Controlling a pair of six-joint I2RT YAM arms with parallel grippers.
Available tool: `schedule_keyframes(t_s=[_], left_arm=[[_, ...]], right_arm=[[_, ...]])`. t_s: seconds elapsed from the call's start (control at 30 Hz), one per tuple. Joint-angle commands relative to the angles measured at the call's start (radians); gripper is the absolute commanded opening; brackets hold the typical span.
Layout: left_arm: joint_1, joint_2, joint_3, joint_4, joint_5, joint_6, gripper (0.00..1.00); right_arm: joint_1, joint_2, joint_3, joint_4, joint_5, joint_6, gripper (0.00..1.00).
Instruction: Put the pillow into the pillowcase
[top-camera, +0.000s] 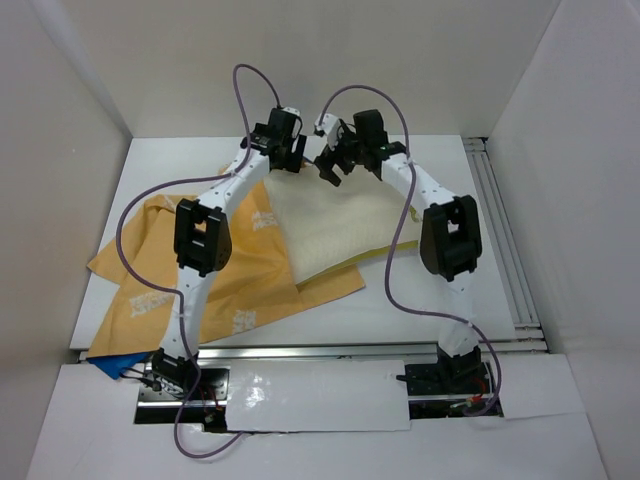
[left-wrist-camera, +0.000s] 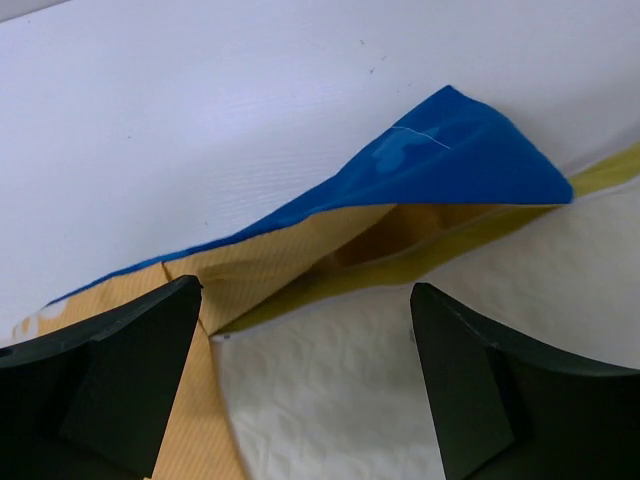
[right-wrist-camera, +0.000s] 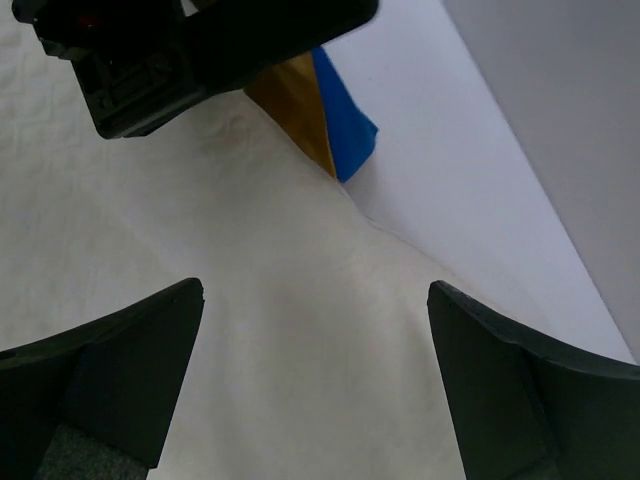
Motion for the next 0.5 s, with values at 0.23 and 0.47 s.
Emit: schedule_keyframes(t_s=[0.23, 0.47], left_arm=[[0.005, 0.007, 0.029, 0.286, -0.054, 0.220, 0.99], [0.005, 0.096, 0.037, 0.295, -0.019, 0.280, 0.99]], right_arm=[[0.013, 0.247, 0.246, -0.235, -0.140, -0.151, 1.00], [0.013, 0.306, 0.244, -0.262, -0.127, -0.116, 0.94]])
